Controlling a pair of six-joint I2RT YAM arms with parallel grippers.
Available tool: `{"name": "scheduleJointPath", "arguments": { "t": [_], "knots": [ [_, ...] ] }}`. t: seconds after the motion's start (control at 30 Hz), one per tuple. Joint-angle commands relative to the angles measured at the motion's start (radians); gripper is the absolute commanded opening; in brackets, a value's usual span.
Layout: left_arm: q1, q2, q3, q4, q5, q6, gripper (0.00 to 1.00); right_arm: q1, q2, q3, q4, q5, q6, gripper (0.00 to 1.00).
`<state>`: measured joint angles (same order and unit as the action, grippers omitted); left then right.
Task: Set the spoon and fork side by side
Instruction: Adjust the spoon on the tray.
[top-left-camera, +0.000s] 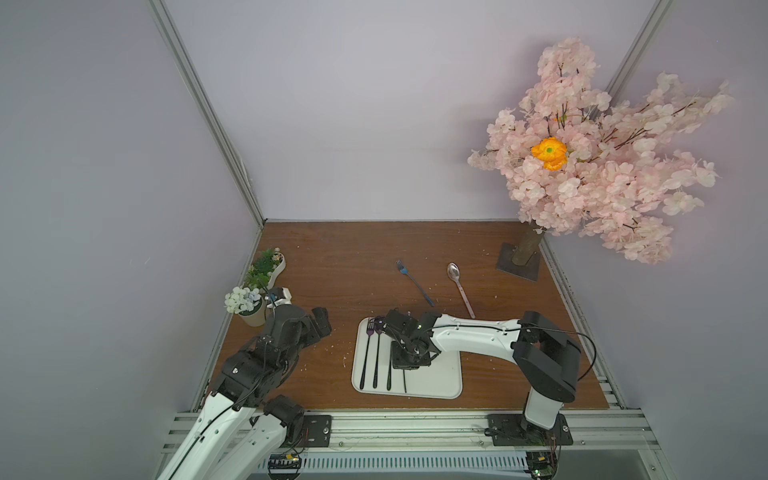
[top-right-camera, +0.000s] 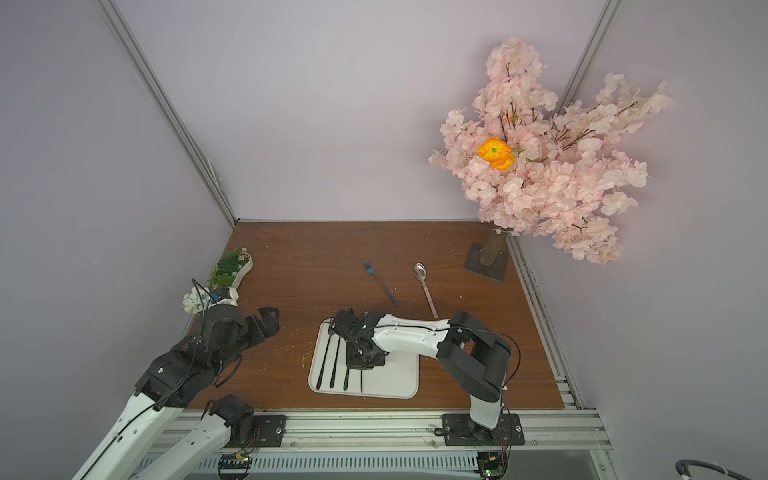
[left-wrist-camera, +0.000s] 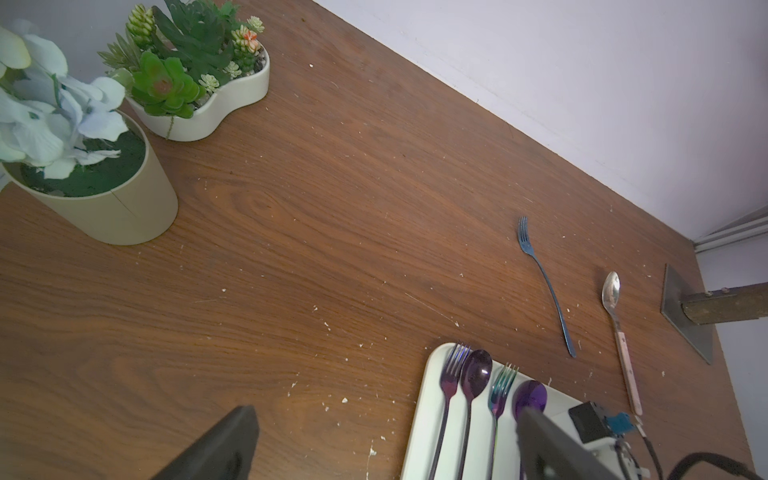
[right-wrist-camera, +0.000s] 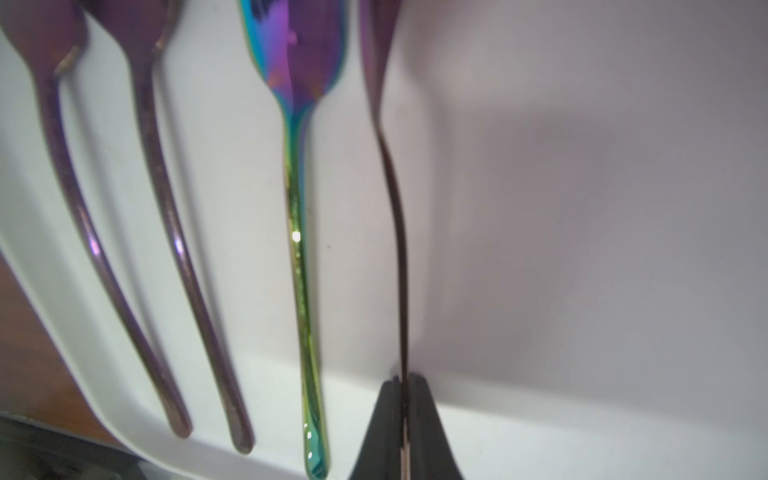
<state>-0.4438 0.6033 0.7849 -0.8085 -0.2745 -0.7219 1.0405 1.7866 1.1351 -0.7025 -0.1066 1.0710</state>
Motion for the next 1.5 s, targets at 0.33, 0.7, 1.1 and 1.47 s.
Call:
{"name": "scheduleJointPath", "arguments": {
  "t": [0.33,0.7,1.1,1.47],
  "knots": [
    [0.01,0.059,-0.005,0.092,0.198,0.048,1.0,-0.062,-0.188,-0.205,0.272,-0.065,-0.036,0.0],
    [0.01,0.163,-0.061,0.406,0.644,0.049,0.97,-0.161,-0.449,-0.522,0.686,-0.24,-0.054,0.0],
    [0.008,0.309,-0.074,0.43,0.642,0.009,0.76,-0.13,-0.359,-0.341,0.327,-0.105,-0.023,0.0],
    [0.01,0.207,-0.107,0.359,0.546,0.012,0.76,-0.072,-0.219,-0.177,0.04,-0.047,0.002,0.0]
  ]
}}
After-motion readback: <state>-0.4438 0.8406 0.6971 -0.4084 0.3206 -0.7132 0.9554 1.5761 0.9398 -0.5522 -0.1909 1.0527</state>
